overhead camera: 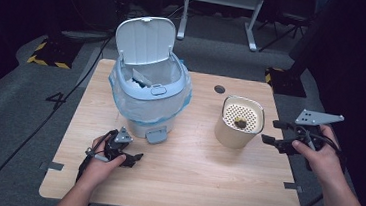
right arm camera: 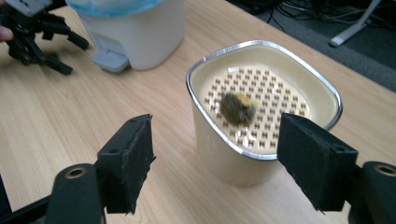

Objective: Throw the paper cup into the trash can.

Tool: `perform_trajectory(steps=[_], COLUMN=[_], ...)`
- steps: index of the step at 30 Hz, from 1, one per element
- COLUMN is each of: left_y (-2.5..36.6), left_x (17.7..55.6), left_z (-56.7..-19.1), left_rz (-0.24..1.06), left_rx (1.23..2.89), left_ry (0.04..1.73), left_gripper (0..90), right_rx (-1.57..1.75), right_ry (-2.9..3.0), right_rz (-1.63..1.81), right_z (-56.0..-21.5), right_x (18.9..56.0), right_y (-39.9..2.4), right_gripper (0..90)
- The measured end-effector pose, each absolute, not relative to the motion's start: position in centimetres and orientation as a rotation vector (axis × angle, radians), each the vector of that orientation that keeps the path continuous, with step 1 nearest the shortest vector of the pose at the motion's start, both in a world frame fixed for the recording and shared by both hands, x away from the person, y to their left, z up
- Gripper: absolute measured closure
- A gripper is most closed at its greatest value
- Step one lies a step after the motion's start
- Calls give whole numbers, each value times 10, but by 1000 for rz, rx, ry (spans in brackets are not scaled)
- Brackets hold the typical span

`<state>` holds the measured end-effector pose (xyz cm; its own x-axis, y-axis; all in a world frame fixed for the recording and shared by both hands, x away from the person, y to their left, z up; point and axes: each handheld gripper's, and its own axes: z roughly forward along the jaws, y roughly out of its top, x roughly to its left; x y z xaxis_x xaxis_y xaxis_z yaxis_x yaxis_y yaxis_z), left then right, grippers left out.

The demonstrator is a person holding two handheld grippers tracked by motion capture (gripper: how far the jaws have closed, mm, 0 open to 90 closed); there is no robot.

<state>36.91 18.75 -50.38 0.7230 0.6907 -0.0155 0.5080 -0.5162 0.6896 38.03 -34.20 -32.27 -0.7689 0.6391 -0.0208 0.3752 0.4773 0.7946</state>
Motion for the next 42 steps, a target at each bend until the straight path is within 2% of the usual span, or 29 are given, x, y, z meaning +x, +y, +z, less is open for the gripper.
perform_trajectory(steps=[6,9,23,37,42], left_y=[187,187,186,186,188], left_x=[368,368,365,364,363], left_z=[-504,-504,-504,-504,-502], left_rz=[340,343,351,357,369], left_rx=[2225,2224,2214,2207,2205], left_ry=[919,924,951,965,982], left_gripper=[163,163,164,167,248], right_rx=[932,979,1096,1108,1053], right_ry=[2423,2428,2444,2471,2428], right_rz=[1180,1191,1168,1136,1125], right_z=[-348,-375,-448,-490,-502], right_x=[369,362,358,362,361], right_y=[-352,-358,-370,-367,-361], right_gripper=[284,280,264,252,216])
